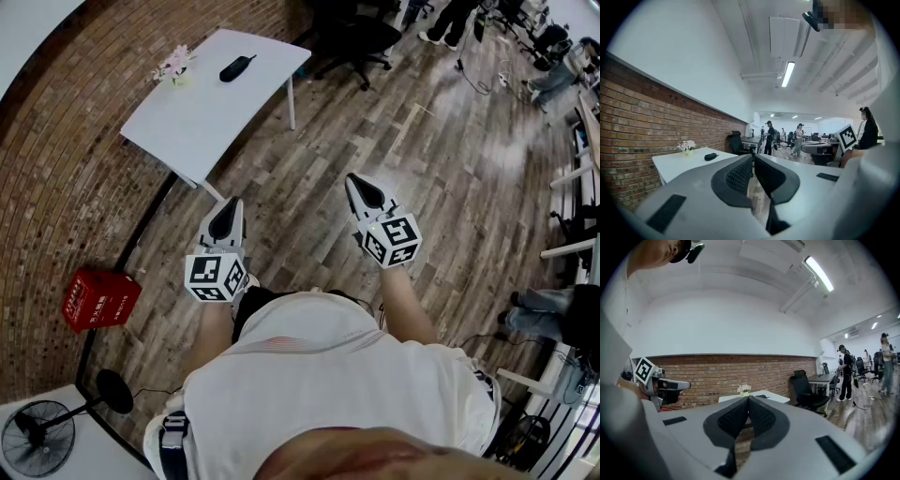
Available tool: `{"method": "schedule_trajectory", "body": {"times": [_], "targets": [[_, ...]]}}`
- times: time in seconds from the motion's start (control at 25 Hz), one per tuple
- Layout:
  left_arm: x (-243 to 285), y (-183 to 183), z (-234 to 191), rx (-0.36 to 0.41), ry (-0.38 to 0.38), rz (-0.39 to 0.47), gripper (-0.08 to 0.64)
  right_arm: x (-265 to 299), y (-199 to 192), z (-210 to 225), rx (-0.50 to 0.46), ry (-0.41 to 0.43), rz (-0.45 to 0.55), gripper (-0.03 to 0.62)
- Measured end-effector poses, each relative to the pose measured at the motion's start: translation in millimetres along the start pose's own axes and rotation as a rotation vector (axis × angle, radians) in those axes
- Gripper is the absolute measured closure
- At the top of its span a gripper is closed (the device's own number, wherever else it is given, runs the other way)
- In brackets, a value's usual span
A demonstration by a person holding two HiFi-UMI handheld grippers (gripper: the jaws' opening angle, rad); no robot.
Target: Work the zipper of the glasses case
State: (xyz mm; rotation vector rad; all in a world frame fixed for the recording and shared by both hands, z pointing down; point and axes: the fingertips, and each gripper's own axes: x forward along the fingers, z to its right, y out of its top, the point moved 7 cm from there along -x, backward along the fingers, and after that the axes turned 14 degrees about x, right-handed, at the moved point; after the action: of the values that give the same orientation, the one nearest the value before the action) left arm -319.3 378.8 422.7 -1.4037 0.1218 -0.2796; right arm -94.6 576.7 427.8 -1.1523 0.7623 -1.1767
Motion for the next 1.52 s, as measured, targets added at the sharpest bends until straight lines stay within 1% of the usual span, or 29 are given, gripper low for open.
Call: {"method": "schedule_trajectory", "body": {"times": [0.28,0.6,0.8,0.96,1.04,1.2,1.36,1.4,1.52], "targets": [[-4,-3,-2,-0.002,0.008,-0.015,0.531,-1,-2,-1,-0.003,-0.009,-0.006,0.54],[1,-4,6,-0.01,-0.009,-0.018,0.531,-4,-5,0,-0.012,-0.01,-0.026,0.54],[6,-9,14,-0.012,-0.027,-0.045,0.531,-5,-10,7,0.024,-0.011,-0.001,0.54],[9,-16,10,-0.016,-0.036,-0.076,0.531,9,-23,10,0.08,0.008,-0.027,0.54],[14,-23,2,-0.027,-0.039,-0.094,0.531,24,-28,9,0.097,0.018,-0.045,0.54],[36,-35,-26,-0.052,-0.041,-0.114,0.531,59,-27,11,0.097,0.015,-0.066,0.54],[77,-31,-58,-0.065,-0.038,-0.082,0.531,95,-12,24,0.072,0.02,-0.083,0.54],[88,-29,-67,-0.065,-0.044,-0.075,0.531,105,-7,29,0.078,0.027,-0.079,0.54],[119,-27,-96,-0.073,-0.069,-0.071,0.531,143,10,36,0.141,0.064,-0.057,0.541]]}}
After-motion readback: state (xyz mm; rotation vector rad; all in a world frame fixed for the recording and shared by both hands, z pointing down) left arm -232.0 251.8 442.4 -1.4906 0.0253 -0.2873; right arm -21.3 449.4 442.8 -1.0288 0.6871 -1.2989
